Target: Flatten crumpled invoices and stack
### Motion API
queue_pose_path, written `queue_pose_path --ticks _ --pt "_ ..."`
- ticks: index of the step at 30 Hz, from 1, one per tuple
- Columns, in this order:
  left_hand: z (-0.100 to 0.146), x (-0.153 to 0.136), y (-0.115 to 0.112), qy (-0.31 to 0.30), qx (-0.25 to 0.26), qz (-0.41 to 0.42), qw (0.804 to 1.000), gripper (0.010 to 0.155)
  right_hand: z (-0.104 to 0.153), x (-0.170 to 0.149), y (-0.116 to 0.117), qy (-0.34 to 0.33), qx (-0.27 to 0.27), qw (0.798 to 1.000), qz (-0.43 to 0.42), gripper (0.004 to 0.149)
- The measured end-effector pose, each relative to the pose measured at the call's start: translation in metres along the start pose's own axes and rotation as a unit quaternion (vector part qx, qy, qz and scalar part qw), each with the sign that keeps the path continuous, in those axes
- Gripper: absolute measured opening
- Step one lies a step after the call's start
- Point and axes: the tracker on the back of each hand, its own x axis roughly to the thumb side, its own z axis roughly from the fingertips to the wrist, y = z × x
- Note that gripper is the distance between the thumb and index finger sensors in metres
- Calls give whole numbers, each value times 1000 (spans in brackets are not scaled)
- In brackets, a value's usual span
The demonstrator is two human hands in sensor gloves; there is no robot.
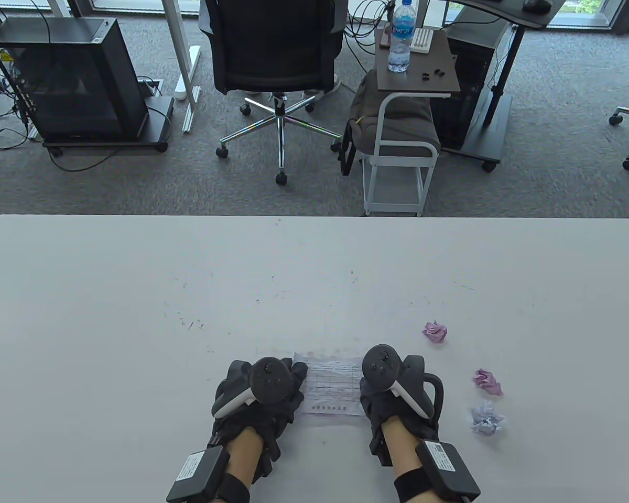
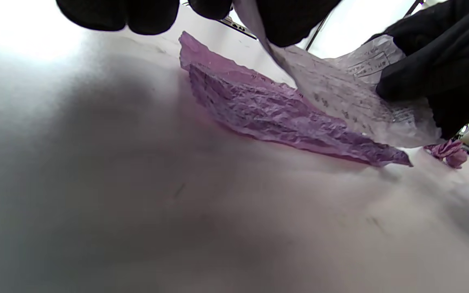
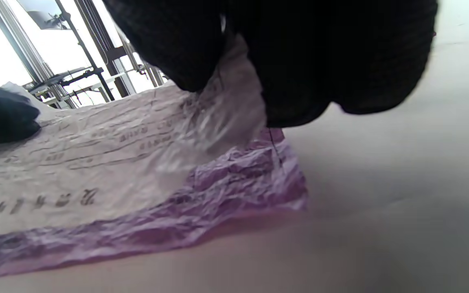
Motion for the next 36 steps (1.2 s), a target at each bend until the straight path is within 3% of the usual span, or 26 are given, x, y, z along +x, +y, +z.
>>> queue_pose_path --ticks 13,18,20,24,26,29,31,36 --pt "-9 -11 -18 36 -37 -62 997 58 -9 16 28 -21 9 990 137 63" --pt "-5 -20 -15 73 -23 -50 996 60 -6 21 25 -19 1 965 262 71" --pt "-2 -23 -14 70 -15 -22 997 60 -2 17 16 -21 -31 967 251 73" --pt "6 -29 -5 67 22 4 998 60 13 -7 -26 -11 -90 985 146 72" --pt "13 -27 3 59 47 -4 997 62 27 -32 -49 21 -127 986 106 71" --pt "25 -15 14 50 74 -7 996 67 50 -78 -72 90 -141 985 33 73" --pt "36 2 20 28 72 -18 997 73 65 -111 -73 145 -144 978 -46 75" --pt "73 47 19 -27 97 -101 990 77 92 -161 -48 252 -70 956 -136 86"
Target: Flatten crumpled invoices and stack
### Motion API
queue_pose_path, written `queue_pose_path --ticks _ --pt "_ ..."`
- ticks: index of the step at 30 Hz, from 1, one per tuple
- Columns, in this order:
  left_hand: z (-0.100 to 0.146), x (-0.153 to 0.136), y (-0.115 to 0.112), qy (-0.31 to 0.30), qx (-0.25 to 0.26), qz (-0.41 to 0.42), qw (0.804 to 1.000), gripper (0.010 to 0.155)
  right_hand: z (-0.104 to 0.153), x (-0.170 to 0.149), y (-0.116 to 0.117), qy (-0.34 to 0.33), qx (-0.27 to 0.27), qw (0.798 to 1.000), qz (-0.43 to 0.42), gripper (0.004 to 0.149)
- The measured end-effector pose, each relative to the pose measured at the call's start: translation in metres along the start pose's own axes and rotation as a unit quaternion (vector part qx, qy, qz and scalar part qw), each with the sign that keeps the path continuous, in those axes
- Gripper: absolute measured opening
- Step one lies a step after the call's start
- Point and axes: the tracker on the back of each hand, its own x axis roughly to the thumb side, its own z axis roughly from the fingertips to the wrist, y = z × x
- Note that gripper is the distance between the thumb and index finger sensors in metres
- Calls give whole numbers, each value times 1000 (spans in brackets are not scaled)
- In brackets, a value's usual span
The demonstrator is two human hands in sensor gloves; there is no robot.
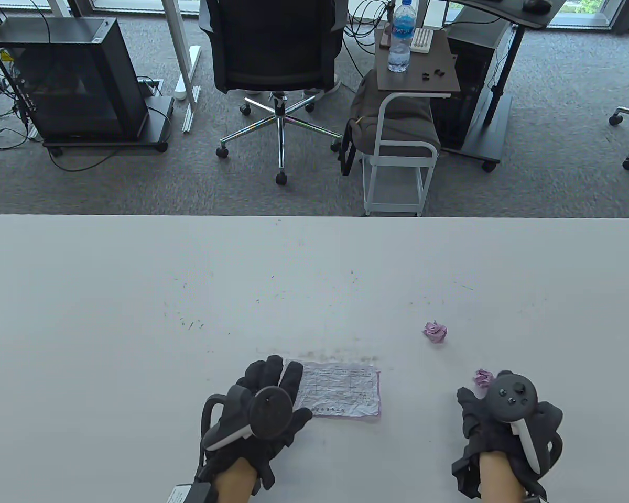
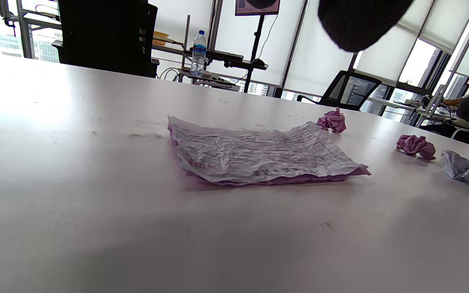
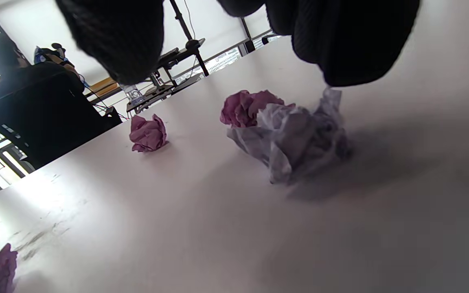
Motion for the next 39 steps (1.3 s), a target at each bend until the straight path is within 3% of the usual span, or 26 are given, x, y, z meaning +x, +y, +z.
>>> queue_pose_path --ticks 4,6,9,11,12,17,21,24,27,30,35,39 --pt "18 15 9 -6 -5 10 1000 77 0 -28 26 34 32 999 0 91" --pt "21 14 6 -6 3 13 1000 77 -3 -24 26 25 26 997 61 89" --pt "21 9 -7 -8 9 19 1000 76 -7 -18 28 29 48 993 106 74" --pt "20 2 -8 -1 -12 61 998 77 -9 -17 28 25 23 993 115 61" --pt "21 1 -7 -2 1 73 997 76 -9 -17 27 28 23 993 111 57" --pt "26 -3 -4 -20 22 117 993 75 -7 -9 24 16 57 994 95 49" --pt "27 2 -1 -55 34 147 987 74 0 17 27 -61 139 985 88 48" --pt "26 4 -2 -88 22 184 979 74 11 42 26 -155 156 974 48 48" --pt "25 6 -4 -110 15 222 969 74 29 68 24 -264 164 950 12 49" --pt "24 8 -5 -128 7 243 962 73 50 90 25 -366 190 908 -75 49" --pt "27 11 -2 -149 17 270 951 73 73 109 33 -435 233 856 -152 48" --pt "28 19 -1 -181 32 322 929 76 81 115 37 -449 289 817 -219 47"
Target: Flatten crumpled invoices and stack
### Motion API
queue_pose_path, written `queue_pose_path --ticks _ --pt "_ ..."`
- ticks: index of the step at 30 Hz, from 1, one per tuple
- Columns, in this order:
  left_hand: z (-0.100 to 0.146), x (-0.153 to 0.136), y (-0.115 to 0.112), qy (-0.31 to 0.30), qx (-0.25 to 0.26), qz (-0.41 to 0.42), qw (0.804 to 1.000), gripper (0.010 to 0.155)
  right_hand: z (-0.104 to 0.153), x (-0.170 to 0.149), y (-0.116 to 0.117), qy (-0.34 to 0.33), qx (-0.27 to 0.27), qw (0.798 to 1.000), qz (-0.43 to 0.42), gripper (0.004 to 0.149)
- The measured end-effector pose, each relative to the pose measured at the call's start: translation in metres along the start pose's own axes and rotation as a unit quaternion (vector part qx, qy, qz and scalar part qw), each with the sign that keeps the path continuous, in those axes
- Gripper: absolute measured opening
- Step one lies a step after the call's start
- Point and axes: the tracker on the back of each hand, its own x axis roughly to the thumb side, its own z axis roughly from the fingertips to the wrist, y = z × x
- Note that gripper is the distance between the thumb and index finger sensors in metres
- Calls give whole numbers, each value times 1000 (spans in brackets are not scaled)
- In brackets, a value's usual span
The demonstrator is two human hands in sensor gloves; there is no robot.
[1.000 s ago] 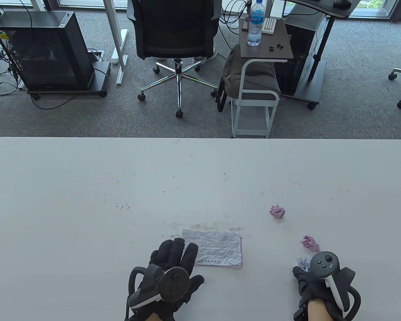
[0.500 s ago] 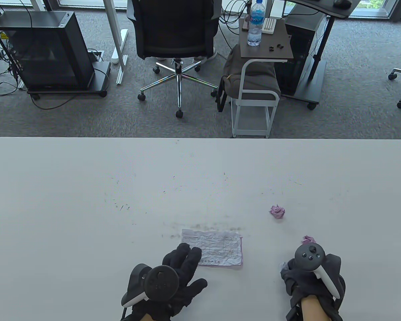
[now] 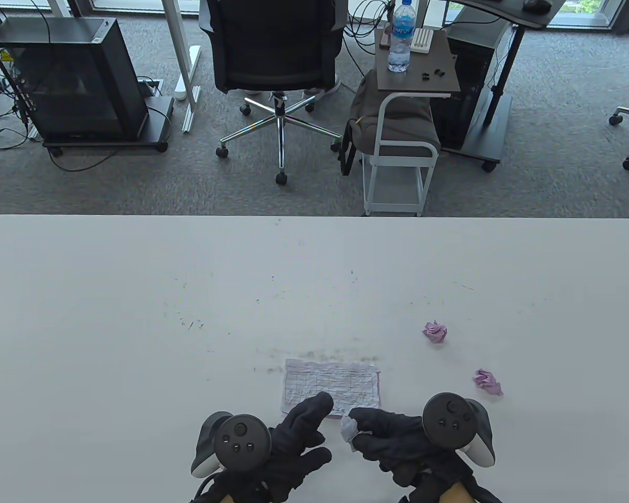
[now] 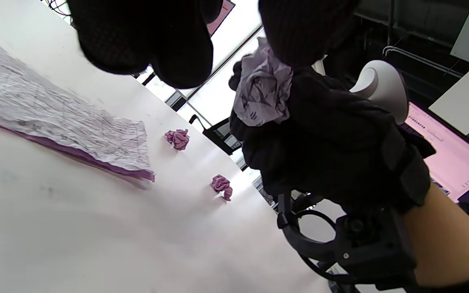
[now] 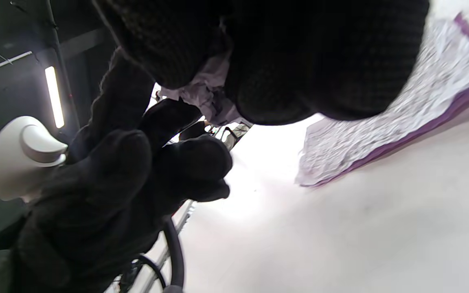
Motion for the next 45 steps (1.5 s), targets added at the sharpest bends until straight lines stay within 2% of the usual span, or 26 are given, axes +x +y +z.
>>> queue_pose_path --ticks 3,6,7,8,10,11,14,19,25,36,38,39,41,42,45 --pt "-2 5 -5 -12 1 -14 1000 70 -1 -1 5 -10 20 999 -27 46" --pt "-2 6 -9 3 15 -62 998 65 -1 -5 13 -10 47 997 -53 47" --pt "-1 5 -8 3 23 -78 997 64 -2 -7 16 -7 46 997 -54 50" --pt "0 5 -5 9 34 -89 995 61 -3 -9 18 -8 50 998 -49 59" --pt "2 4 0 14 60 -91 994 49 -6 -11 23 -4 75 997 -34 70" --pt "4 3 3 17 71 -84 994 45 -8 -11 26 0 72 997 -18 71" --pt "5 1 4 27 54 -73 996 44 -12 -5 33 -11 47 998 36 62" --pt "5 -4 6 54 67 -68 994 43 -10 -7 24 3 22 997 76 50" --pt "3 -12 4 77 62 -33 995 43 -4 -19 9 24 -5 998 64 49" --pt "9 -26 9 92 100 80 987 44 1 -18 1 23 -48 998 44 48" --pt "9 -28 9 82 101 105 986 46 2 -18 0 22 -56 997 40 48" --pt "10 -30 9 78 97 135 983 53 2 -18 0 24 -60 997 38 47" --pt "9 -33 4 70 44 222 972 85 2 -16 3 17 -67 996 60 48" --pt "9 -33 2 70 32 234 969 91 1 -14 4 11 -67 996 65 48" --pt "6 -31 1 81 57 154 983 87 -3 -10 13 -1 -48 998 46 48"
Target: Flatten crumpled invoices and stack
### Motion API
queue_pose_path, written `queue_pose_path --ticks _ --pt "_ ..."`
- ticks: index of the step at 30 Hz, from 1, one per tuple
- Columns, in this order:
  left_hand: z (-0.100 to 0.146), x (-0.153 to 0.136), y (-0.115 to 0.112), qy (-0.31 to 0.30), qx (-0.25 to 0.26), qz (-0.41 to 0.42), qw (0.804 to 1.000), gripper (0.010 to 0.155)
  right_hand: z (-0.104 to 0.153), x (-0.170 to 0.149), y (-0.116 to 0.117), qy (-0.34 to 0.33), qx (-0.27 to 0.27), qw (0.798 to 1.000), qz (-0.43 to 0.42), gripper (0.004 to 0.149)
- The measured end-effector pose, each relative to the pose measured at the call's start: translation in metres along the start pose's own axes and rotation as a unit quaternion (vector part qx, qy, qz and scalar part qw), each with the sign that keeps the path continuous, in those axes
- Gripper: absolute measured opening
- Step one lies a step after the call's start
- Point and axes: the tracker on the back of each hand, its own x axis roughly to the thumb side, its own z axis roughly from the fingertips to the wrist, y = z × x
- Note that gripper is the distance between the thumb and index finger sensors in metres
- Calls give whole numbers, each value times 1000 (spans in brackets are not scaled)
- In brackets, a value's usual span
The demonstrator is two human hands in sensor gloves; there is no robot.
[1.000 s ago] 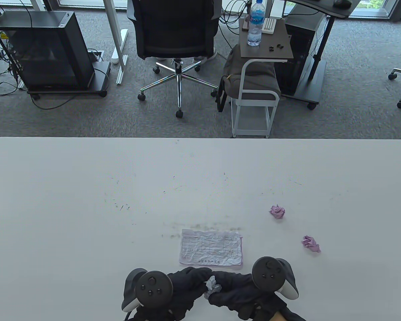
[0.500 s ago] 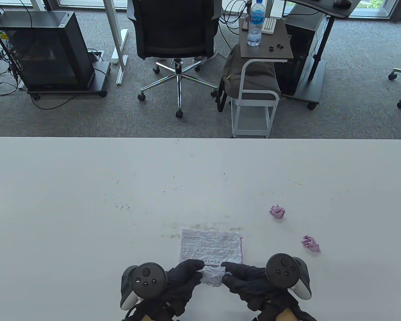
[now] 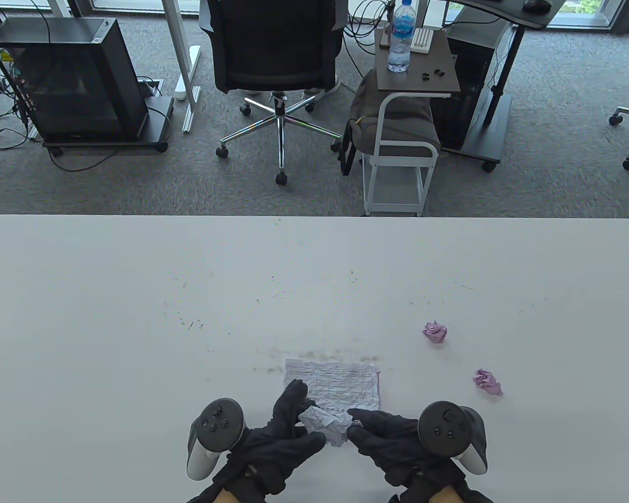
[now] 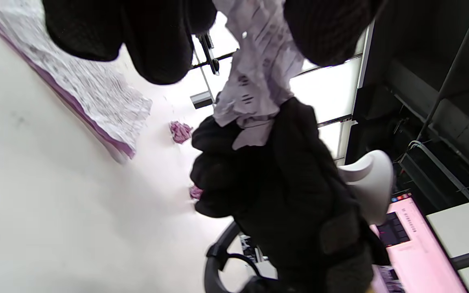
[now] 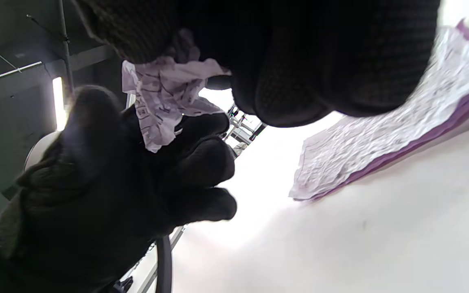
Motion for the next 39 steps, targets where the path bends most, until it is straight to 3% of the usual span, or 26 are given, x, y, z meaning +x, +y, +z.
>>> queue_pose_path --ticks 3,9,11,13,17,19,21,23,30,33,36,39 --pt "0 4 3 -21 54 -31 998 70 -1 0 3 6 8 1000 13 49" --pt "3 8 9 -33 76 -66 994 68 4 -24 -13 74 -34 997 -14 50" --pt "2 10 7 -41 68 -90 993 70 6 -27 -17 60 -47 997 -33 67" --pt "0 13 2 -48 53 -106 992 70 5 -21 -17 17 -17 999 -45 81" --pt "-3 18 -10 -56 16 -127 990 71 0 2 -3 -39 43 998 24 89" --pt "-3 19 -12 -57 10 -127 990 72 -3 8 5 -35 55 995 70 84" --pt "-2 19 -12 -58 5 -125 990 73 -5 7 8 -40 21 995 88 62" --pt "-2 18 -10 -56 1 -125 991 76 -5 3 6 -33 -3 999 40 43" --pt "-8 11 -14 -31 -48 -131 990 77 0 -16 -11 6 -22 997 -73 38" --pt "-8 8 -16 -4 -88 -144 986 86 0 -16 -10 12 -5 998 -54 38" --pt "-5 8 -11 -14 -64 -120 991 105 -2 -8 -6 -2 14 1000 -4 37" --pt "-5 12 -11 -32 -63 -128 989 103 -6 0 3 -16 40 999 -6 37"
